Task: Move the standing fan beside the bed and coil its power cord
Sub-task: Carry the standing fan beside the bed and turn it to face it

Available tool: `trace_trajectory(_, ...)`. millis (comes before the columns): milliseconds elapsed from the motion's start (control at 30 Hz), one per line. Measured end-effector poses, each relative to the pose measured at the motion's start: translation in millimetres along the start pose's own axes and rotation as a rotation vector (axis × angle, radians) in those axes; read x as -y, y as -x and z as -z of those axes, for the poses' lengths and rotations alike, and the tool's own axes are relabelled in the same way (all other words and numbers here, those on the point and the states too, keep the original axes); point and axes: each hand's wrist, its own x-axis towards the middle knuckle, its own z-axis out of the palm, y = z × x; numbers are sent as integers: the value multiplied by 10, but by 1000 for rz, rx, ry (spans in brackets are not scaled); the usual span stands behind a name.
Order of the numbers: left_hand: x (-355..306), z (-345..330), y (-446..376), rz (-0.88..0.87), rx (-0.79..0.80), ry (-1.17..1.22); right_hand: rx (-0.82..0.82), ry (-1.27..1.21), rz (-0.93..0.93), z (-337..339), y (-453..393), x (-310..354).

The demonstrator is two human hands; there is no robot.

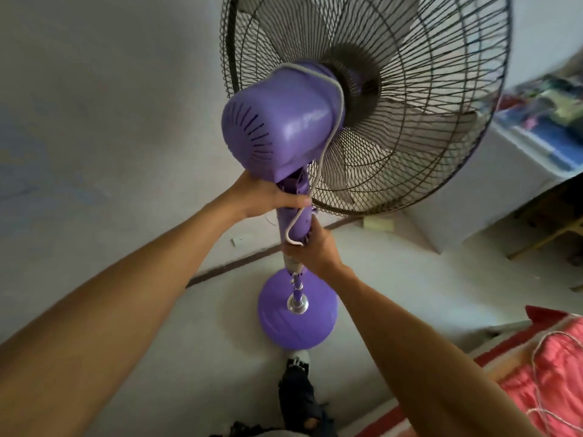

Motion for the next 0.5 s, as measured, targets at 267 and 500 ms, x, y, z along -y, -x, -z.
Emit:
trace_trajectory(267, 247, 912, 1210, 55, -190, 2, 167, 3, 99, -848, 633, 784)
trace_trajectory(500, 538, 1655, 2333, 99, -397, 27, 342, 42, 243, -1720, 1124, 1397)
